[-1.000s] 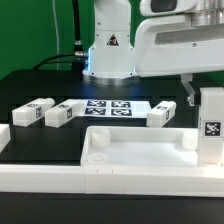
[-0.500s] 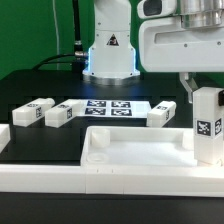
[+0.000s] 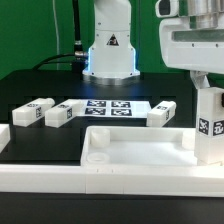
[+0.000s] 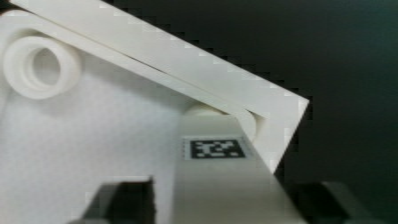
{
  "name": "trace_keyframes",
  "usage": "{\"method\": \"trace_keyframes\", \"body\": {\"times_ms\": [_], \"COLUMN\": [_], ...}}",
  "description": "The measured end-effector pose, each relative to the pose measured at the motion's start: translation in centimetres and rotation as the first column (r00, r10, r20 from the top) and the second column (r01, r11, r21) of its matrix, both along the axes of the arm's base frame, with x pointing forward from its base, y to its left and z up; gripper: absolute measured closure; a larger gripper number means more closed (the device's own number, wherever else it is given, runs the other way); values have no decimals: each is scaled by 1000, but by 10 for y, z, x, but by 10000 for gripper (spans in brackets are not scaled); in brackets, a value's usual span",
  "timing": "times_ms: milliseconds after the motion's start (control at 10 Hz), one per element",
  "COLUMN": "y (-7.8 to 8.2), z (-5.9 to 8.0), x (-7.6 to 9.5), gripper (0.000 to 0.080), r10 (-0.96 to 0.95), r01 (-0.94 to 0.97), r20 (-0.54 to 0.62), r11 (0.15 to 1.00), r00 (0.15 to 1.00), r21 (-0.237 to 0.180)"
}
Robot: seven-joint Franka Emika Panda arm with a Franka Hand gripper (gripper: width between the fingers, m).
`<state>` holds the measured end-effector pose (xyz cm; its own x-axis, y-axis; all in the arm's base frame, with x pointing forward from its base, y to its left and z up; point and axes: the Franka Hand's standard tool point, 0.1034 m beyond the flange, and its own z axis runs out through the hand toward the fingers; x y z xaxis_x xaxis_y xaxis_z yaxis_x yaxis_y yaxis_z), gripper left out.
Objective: Assemble desk
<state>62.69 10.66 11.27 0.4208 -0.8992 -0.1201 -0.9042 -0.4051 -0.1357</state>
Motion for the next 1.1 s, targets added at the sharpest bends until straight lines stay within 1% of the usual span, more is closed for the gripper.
{"method": "trace_keyframes", "body": {"times_ms": [100,200,300,400,600,800,900,1000,1100], "y": [0,0,-1,-1,-2,-2,-2,-2,1], "z": [0,0,0,-1,-1,-1,-1,-1,0], "x": [0,-1,-1,0,0,0,0,0,0], "gripper": [294,294,181,159,151,150,150,150,150], "r10": [38,100,228,336,481,581,638,699,783], "r01": [-38,-100,-227,-335,-478,-576,-633,-691,-771], "r20": [6,5,20,34,53,65,71,68,45], "r11": [999,995,974,942,877,814,770,715,619], "r00": [999,995,974,941,875,812,767,712,620], "r21": [-3,-9,-24,-38,-57,-73,-83,-105,-149]}}
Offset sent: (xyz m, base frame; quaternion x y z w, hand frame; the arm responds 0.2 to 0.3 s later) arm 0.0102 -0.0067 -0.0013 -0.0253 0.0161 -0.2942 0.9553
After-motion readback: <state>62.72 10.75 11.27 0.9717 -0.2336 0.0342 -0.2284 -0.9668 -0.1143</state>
